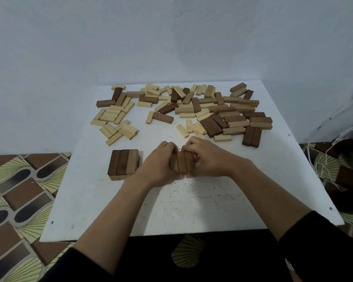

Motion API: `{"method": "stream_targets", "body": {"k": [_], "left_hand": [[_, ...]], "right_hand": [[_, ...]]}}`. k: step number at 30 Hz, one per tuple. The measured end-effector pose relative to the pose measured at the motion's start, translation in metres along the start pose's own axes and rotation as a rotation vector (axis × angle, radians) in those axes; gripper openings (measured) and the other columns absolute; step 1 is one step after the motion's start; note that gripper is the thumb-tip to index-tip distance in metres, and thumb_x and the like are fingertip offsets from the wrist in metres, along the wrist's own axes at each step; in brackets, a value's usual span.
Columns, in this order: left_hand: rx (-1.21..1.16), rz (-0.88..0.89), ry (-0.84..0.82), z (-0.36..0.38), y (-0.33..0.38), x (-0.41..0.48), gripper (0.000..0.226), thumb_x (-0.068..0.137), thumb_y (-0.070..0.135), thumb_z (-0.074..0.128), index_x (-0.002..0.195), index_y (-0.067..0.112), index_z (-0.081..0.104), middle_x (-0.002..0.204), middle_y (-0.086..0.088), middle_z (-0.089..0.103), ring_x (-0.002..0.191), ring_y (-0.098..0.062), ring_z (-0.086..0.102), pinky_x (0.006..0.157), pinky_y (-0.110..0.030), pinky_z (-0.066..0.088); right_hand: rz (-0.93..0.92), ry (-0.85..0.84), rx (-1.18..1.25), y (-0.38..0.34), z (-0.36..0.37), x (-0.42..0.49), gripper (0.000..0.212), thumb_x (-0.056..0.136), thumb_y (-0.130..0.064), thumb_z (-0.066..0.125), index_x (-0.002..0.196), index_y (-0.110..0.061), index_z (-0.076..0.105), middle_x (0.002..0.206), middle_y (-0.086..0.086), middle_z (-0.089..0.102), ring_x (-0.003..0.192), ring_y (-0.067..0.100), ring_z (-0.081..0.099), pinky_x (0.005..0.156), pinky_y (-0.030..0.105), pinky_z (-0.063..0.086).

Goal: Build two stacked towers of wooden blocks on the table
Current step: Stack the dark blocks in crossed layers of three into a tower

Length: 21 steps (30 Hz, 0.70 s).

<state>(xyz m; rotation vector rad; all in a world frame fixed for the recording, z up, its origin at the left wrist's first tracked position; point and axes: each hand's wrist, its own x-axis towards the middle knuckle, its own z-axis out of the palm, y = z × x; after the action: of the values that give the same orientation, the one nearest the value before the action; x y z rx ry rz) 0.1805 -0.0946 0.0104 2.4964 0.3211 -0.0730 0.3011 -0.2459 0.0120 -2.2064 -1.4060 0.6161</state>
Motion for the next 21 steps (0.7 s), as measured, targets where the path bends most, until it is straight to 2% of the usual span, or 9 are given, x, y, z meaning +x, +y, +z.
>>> {"method": "stream_targets", "body": {"k": [2,6,12,15,18,21], "left_hand": [[0.001,-0.003,-0.001,0.001,0.003,-0.007,0.058,0.067,0.028,0.091,0.109,0.016,0.053,0.105,0.004,0.050,0.084,-0.010,0.048,0.063,-0.015,0.032],[-0.002,-0.050,0.043,0.006,0.008,-0.020,0.058,0.057,0.034,0.095,0.099,0.017,0.059,0.094,0.007,0.053,0.081,-0.010,0.052,0.062,-0.021,0.038],[0.009,-0.070,0.061,0.011,0.011,-0.031,0.059,0.055,0.043,0.094,0.095,0.019,0.059,0.089,0.010,0.053,0.077,-0.008,0.050,0.061,-0.023,0.035],[-0.001,-0.078,0.085,0.015,0.009,-0.034,0.061,0.054,0.043,0.095,0.098,0.019,0.058,0.092,0.008,0.054,0.079,-0.007,0.050,0.061,-0.021,0.035],[-0.037,-0.059,0.114,0.019,0.004,-0.037,0.066,0.054,0.043,0.095,0.103,0.021,0.056,0.099,0.007,0.054,0.081,-0.006,0.051,0.065,-0.019,0.037],[-0.063,-0.021,0.135,0.021,0.001,-0.041,0.077,0.054,0.046,0.096,0.115,0.019,0.058,0.106,0.006,0.054,0.085,-0.007,0.052,0.072,-0.019,0.041]], "right_hand": [[-0.007,0.006,0.002,-0.003,0.003,-0.006,0.044,0.068,-0.029,0.087,0.105,-0.016,0.068,0.107,-0.001,0.052,0.090,0.014,0.055,0.079,0.036,0.051],[-0.040,-0.015,0.047,-0.005,0.007,-0.018,0.047,0.068,-0.026,0.087,0.110,-0.017,0.068,0.109,-0.007,0.053,0.091,0.009,0.055,0.080,0.034,0.053],[-0.061,-0.101,0.030,-0.006,0.004,-0.019,0.054,0.065,-0.026,0.090,0.113,-0.018,0.067,0.111,-0.009,0.053,0.095,0.008,0.055,0.080,0.034,0.053],[-0.058,-0.102,0.034,-0.006,0.004,-0.020,0.056,0.066,-0.023,0.090,0.117,-0.017,0.067,0.112,-0.009,0.052,0.093,0.005,0.054,0.077,0.026,0.049],[-0.023,-0.083,0.089,-0.001,0.004,-0.025,0.071,0.067,-0.025,0.092,0.131,-0.018,0.062,0.120,-0.009,0.053,0.098,0.004,0.054,0.079,0.019,0.045],[0.014,-0.049,0.183,0.003,0.008,-0.034,0.091,0.068,-0.034,0.093,0.147,-0.024,0.048,0.133,-0.015,0.049,0.101,0.004,0.056,0.079,0.015,0.046]]}}
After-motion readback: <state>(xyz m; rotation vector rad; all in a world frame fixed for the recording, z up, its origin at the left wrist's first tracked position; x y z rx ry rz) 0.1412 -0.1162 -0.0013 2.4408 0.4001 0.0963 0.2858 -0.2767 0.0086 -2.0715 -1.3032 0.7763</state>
